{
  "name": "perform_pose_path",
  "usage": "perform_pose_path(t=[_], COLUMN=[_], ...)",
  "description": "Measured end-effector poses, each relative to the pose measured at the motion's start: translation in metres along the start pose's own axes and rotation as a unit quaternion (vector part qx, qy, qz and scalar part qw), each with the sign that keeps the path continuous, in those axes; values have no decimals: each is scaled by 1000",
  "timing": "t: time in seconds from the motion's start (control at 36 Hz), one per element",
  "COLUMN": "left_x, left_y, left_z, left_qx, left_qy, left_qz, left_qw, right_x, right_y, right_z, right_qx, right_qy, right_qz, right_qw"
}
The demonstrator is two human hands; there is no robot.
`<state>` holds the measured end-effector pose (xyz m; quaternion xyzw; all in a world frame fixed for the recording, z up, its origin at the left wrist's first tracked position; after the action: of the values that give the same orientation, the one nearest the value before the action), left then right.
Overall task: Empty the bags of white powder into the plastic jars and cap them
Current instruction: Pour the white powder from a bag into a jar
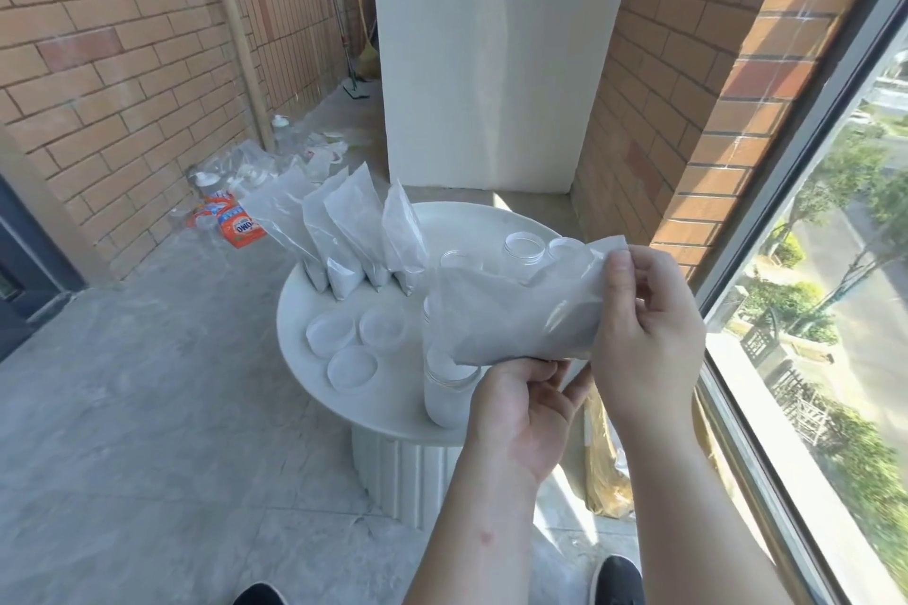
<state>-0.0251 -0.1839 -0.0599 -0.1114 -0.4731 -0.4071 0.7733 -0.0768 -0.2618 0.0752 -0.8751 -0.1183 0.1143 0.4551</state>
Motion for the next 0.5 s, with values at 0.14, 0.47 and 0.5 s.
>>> perform_pose_path(t=[0.14, 0.47, 0.5], left_x=[-4, -12, -13], left_y=[0, 7, 8], left_z=[-3, -3, -3], left_qx=[-3, 3, 3], left_qy=[7, 24, 27], left_qz=[5, 5, 4], left_qw=[1000, 1000, 1000], right_x=[1, 2, 2], right_y=[0, -6, -6], right_z=[0, 0, -1], right_qx=[2, -5, -6], right_qy=[4, 2, 4], right_qz=[-5, -7, -10], right_qw=[1000, 1000, 1000])
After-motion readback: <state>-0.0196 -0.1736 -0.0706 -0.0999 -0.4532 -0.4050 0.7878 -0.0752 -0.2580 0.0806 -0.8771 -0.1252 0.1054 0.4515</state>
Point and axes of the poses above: each hand's wrist, its own z-axis away from the middle knuckle, its own x-axis out of the palm, y = z × x, the point moved 10 cm from there along -z, towards the middle knuckle, and after that the axes turned 10 degrees about y, right-handed, at the moved point
